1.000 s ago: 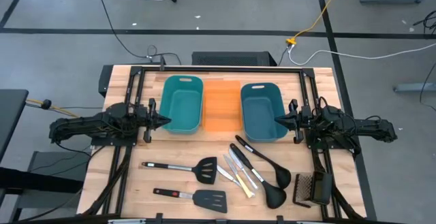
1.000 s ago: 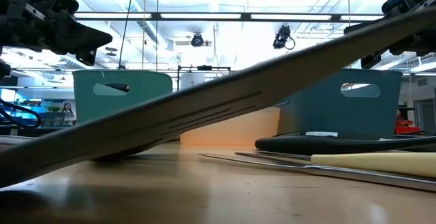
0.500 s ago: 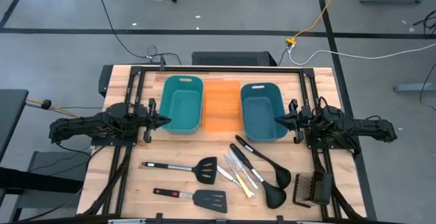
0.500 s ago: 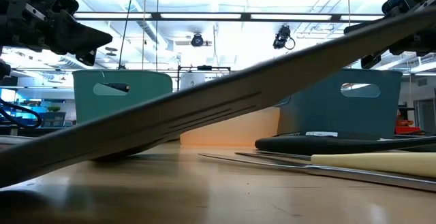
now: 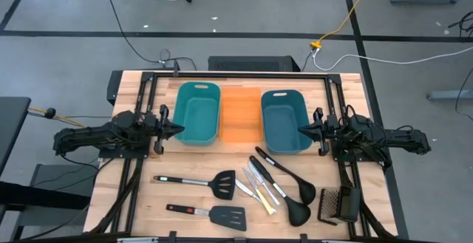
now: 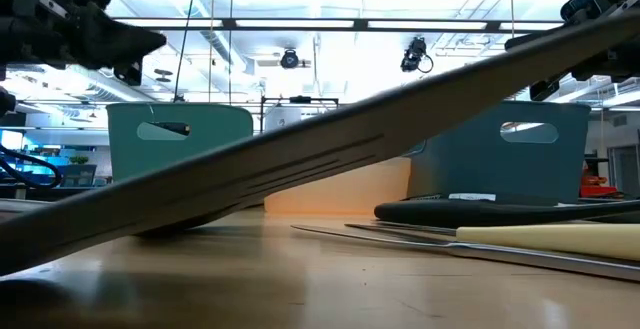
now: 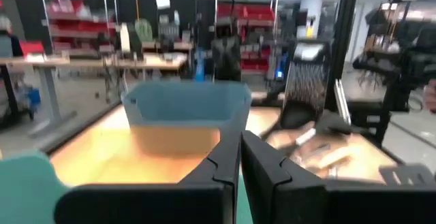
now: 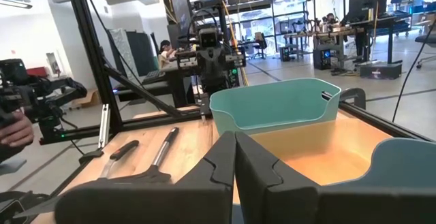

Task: Pick & Place Kitchen Items
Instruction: Put the bottom black spatula into the light green bin

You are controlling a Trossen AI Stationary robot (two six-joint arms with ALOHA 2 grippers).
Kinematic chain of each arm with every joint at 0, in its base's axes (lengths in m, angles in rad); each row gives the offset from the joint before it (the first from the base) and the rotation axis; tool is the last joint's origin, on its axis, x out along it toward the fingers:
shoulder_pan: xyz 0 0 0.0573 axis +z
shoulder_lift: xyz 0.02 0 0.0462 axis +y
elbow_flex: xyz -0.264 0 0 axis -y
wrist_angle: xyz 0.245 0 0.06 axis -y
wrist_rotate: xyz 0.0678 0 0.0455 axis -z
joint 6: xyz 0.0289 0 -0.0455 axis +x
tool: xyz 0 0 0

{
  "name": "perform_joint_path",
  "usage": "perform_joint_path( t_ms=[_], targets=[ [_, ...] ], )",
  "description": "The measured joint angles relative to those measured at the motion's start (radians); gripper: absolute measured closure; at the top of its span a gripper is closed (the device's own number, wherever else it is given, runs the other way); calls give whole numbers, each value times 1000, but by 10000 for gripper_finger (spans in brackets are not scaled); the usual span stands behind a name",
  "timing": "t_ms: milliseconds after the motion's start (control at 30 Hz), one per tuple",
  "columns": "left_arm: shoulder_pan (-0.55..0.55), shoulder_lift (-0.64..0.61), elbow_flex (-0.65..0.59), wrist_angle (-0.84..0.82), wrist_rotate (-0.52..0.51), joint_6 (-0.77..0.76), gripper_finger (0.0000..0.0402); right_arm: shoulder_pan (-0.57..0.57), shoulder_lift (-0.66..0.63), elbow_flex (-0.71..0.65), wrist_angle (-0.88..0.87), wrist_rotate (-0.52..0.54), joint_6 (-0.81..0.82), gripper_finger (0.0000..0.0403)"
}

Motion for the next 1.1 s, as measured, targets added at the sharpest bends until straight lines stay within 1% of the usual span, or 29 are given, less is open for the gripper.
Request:
perform_joint_path(
  t_ms=[200,300,367,467,533,600,667,767,867,1000,1033,1100],
  targets=[
    [0,0,0,46,0,-74,380,0,0,0,2,4,8,392],
    [0,0,0,47,-1,-86,380,0,0,0,5,12,7,392],
    [0,1,1,78,-1,-90,380,0,0,0,5,13,6,392],
    [0,1,2,69,0,-120,381,0,0,0,5,75,-18,392],
    [0,1,2,51,3,-151,389,0,0,0,-1,110,-22,392],
    [-6,1,2,36,2,-160,396,0,0,0,-5,109,-17,392],
    [-16,1,2,36,-2,-181,396,0,0,0,-14,86,-17,392],
    [-40,11,21,32,-25,-183,397,0,0,0,-16,82,-21,392],
    [-86,55,63,28,-52,-195,398,0,0,0,-15,81,-25,392],
    [-190,176,164,-23,-92,-216,399,0,0,0,-47,74,-25,392],
    [-225,215,200,-57,-113,-234,399,0,1,0,-51,69,-25,392],
    [-302,307,285,-133,-202,-275,399,0,4,0,-51,38,-25,392]
  ],
)
